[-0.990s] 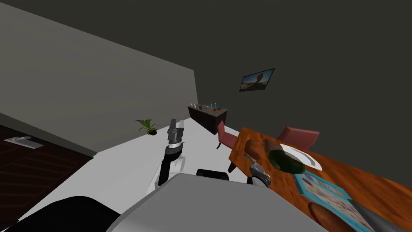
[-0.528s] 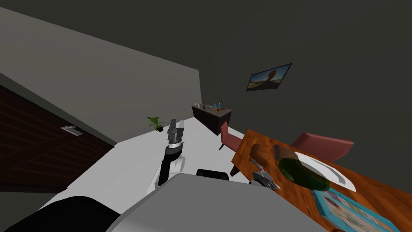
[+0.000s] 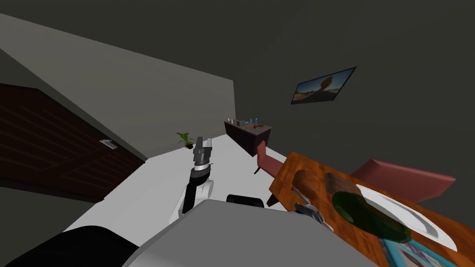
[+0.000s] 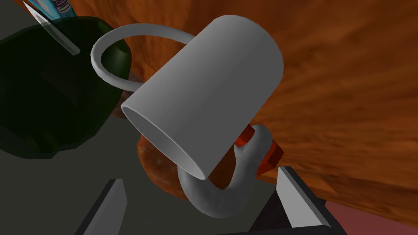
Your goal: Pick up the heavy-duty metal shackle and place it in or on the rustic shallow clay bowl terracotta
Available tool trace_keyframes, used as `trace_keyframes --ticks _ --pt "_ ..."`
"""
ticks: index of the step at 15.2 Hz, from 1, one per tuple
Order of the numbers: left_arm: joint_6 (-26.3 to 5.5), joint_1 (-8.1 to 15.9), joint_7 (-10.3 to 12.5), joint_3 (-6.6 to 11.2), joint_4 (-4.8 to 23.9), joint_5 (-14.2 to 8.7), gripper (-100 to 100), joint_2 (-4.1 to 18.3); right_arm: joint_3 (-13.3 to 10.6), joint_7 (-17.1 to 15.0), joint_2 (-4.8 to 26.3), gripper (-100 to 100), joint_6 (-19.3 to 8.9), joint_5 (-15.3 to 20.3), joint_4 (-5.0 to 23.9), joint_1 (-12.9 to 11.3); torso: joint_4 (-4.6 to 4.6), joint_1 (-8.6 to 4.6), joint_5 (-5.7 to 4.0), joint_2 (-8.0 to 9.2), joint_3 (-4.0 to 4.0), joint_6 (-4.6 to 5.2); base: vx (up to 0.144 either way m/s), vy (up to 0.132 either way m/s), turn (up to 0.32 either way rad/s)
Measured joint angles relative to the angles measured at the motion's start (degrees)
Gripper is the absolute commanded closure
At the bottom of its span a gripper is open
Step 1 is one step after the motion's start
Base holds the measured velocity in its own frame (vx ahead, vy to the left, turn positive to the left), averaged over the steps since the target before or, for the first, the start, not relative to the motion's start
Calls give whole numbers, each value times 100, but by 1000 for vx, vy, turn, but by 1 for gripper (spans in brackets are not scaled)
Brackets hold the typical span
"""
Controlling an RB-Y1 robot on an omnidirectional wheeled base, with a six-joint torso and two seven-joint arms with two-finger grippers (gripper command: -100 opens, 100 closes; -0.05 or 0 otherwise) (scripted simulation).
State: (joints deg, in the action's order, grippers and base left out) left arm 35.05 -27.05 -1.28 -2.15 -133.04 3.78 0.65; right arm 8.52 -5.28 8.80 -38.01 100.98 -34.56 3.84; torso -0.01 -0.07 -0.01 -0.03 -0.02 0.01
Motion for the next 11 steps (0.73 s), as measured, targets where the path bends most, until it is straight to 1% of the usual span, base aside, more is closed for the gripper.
trace_keyframes --ticks 2,5,7,8,9,11 --pt "0 0 0 0 0 0 0 0 -17 -99 29 -100 -182 273 377 -108 0 -8 -1 -3 -1 -2 26 -55 253" --pt "0 0 0 1 0 0 0 1 56 -11 36 -100 -419 617 655 -148 -1 -26 -4 -6 -3 1 30 -86 138" --pt "0 -1 0 1 0 0 0 1 85 43 33 -100 -512 751 750 -155 -2 -27 -5 -10 -5 2 34 -68 39" --pt "0 -1 0 1 0 0 0 1 86 46 34 -100 -528 764 763 -158 -2 -19 -5 -8 -5 2 -2 -40 122" --pt "0 0 0 0 0 0 0 0 -22 25 61 -100 -583 675 804 -180 0 -13 -3 -2 -1 0 -15 -46 154" --pt "0 0 0 0 0 0 0 0 -229 70 76 -100 -673 412 719 -148 1 -8 -2 8 4 2 -22 -37 92"
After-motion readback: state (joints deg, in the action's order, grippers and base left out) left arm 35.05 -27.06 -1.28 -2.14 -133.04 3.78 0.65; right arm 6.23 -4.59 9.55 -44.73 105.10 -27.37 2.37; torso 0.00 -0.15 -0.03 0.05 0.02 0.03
